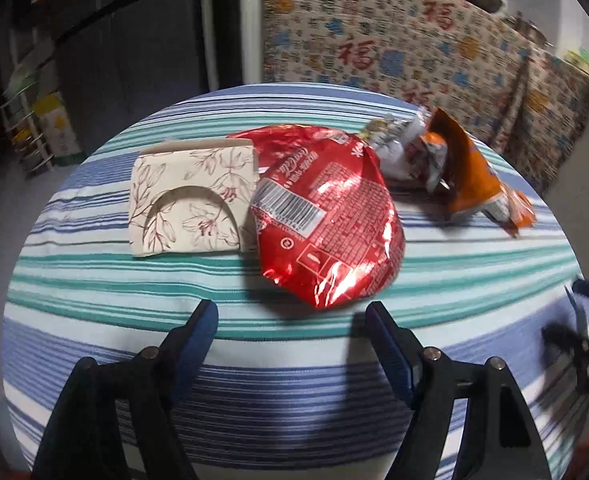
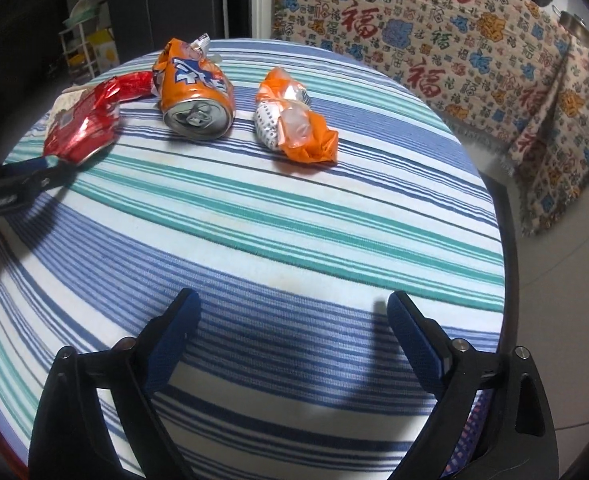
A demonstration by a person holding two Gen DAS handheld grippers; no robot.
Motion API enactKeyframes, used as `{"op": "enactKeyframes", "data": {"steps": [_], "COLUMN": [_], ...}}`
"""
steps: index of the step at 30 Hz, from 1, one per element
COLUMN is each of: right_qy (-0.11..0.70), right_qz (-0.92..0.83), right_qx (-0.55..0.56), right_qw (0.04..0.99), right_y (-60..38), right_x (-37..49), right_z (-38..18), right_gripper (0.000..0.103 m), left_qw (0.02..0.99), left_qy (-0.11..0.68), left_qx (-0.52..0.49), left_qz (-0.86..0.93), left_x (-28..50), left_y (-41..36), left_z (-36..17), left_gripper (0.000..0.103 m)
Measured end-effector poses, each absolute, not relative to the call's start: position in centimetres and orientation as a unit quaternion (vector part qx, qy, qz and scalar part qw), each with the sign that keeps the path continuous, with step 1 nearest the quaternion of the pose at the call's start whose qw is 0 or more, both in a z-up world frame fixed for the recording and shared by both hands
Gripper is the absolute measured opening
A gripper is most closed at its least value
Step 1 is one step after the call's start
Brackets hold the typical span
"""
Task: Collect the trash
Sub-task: 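Grasp the red chip bag with the left tool while the right tool grasps the orange bundle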
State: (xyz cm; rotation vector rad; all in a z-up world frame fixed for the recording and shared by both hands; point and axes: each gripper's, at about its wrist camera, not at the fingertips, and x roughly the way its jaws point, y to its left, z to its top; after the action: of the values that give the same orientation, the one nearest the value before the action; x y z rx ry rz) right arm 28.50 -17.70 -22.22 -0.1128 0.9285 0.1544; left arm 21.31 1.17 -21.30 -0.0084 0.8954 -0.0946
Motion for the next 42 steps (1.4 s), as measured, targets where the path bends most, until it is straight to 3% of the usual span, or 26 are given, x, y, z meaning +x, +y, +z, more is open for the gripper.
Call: {"op": "enactKeyframes", "data": {"steps": [3,14,16,18,20,23,24,25,28,42], "right_qy": [0.448,0.452,0.445,0.420,0.400,0.389,0.398,0.412,0.418,0.452], "right_qz": [0.072,0.052,0.053,0.065,0.077,0.092,0.104,0.112,0.120,0.115], "right_qx": [-0.051,0.003,0.013,0.017,0.009,-0.011,-0.009,-0.004,0.015,0.025], "right_qw": [0.889,0.890,0.894,0.905,0.913,0.917,0.911,0.904,0.901,0.884], "right_y": [-17.6,-20.1,-20.2,-19.8,-19.2,-18.0,-17.7,-17.6,-18.1,-20.5], "right_x": [29.1,34.4,35.3,36.0,36.5,38.3,39.0,39.4,39.1,28.1], "right_z": [-22.3,-22.6,-22.0,-20.9,-20.0,-19.9,-20.3,-20.8,-20.6,-19.6], "right_gripper": [0.099,0.102,0.101,0.101,0.101,0.086,0.064,0.055,0.051,0.051], "left_qw": [0.898,0.895,0.896,0.897,0.897,0.897,0.896,0.896,0.896,0.883], "left_qy": [0.433,0.430,0.428,0.426,0.426,0.426,0.426,0.427,0.427,0.435], "left_qx": [-0.002,-0.013,-0.016,-0.012,-0.009,-0.003,0.001,0.006,0.015,0.009], "left_qz": [-0.075,-0.115,-0.117,-0.114,-0.117,-0.119,-0.120,-0.122,-0.125,-0.175], "left_x": [21.8,26.9,26.7,26.8,26.7,26.4,26.3,26.1,25.1,18.3], "left_y": [0.6,-2.3,-2.1,-2.0,-2.0,-2.2,-2.3,-2.5,-2.8,-5.9], "left_z": [-21.2,-20.7,-20.7,-20.7,-20.7,-20.7,-20.7,-20.7,-20.7,-19.9], "left_gripper": [0.082,0.081,0.077,0.059,0.059,0.059,0.059,0.059,0.059,0.059]}}
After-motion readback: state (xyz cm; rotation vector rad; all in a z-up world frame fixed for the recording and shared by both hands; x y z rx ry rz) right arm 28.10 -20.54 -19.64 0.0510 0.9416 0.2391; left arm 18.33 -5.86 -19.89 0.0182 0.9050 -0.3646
